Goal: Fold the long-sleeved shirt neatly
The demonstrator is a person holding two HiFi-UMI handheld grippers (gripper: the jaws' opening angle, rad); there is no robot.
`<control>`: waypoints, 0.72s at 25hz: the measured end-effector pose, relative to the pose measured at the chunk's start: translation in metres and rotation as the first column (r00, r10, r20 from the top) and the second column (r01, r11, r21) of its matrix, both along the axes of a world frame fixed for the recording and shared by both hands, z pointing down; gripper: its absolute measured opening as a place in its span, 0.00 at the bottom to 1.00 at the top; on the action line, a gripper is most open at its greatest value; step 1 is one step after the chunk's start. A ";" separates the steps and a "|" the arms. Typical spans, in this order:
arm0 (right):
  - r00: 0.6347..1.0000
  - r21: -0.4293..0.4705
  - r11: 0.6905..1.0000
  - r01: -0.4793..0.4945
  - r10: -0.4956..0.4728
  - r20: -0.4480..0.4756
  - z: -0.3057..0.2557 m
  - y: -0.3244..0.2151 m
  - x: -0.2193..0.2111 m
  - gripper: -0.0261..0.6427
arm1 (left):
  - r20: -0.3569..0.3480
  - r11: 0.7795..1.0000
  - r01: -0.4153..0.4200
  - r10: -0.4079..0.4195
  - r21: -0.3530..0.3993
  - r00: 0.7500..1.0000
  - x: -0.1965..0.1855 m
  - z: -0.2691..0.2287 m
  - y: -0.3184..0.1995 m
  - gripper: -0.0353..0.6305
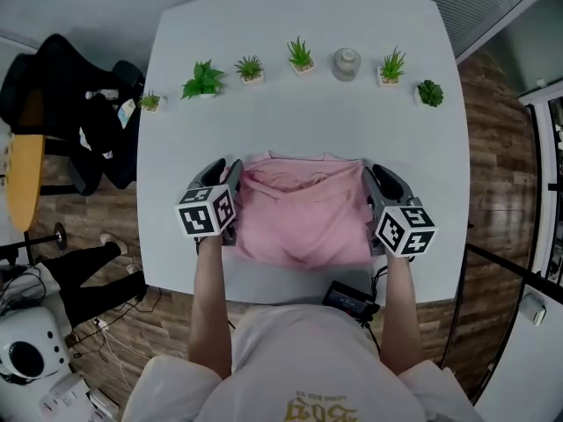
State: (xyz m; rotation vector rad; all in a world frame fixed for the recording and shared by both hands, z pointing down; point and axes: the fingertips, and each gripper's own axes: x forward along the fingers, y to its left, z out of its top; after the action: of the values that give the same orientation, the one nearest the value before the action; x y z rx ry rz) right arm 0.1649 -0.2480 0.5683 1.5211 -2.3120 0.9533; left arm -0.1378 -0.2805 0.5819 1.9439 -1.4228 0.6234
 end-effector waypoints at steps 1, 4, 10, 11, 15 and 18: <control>1.000 0.009 1.000 0.023 -0.023 0.000 -0.003 0.003 -0.004 0.20 | -0.002 1.000 0.000 0.000 0.000 1.000 0.001 -0.002 0.001 0.30; 0.999 0.025 0.998 0.051 -0.051 0.000 -0.007 0.011 -0.009 0.15 | -0.008 1.000 -0.012 0.012 -0.006 1.000 0.004 -0.004 0.006 0.30; 0.998 0.044 0.999 0.027 -0.029 0.051 -0.018 0.019 -0.011 0.12 | 0.026 0.997 -0.081 0.080 0.021 0.996 0.018 -0.010 0.014 0.28; 0.998 0.052 0.998 0.024 -0.028 0.060 -0.023 0.020 -0.012 0.11 | 0.031 0.995 -0.093 0.091 0.035 0.995 0.021 -0.013 0.017 0.26; 0.995 0.083 0.997 0.006 -0.014 0.099 -0.041 0.032 -0.017 0.08 | 0.049 0.985 -0.138 0.133 0.107 0.990 0.031 -0.031 0.029 0.20; 0.994 0.110 0.994 0.000 -0.012 0.108 -0.056 0.046 -0.023 0.06 | 0.039 0.977 -0.152 0.148 0.146 0.988 0.033 -0.047 0.041 0.14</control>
State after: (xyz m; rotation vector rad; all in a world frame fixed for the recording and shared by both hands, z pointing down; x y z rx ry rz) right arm 0.1422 -0.2023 0.5123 1.5380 -2.4818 0.9434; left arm -0.1047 -0.2394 0.5348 2.1836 -1.3829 0.6304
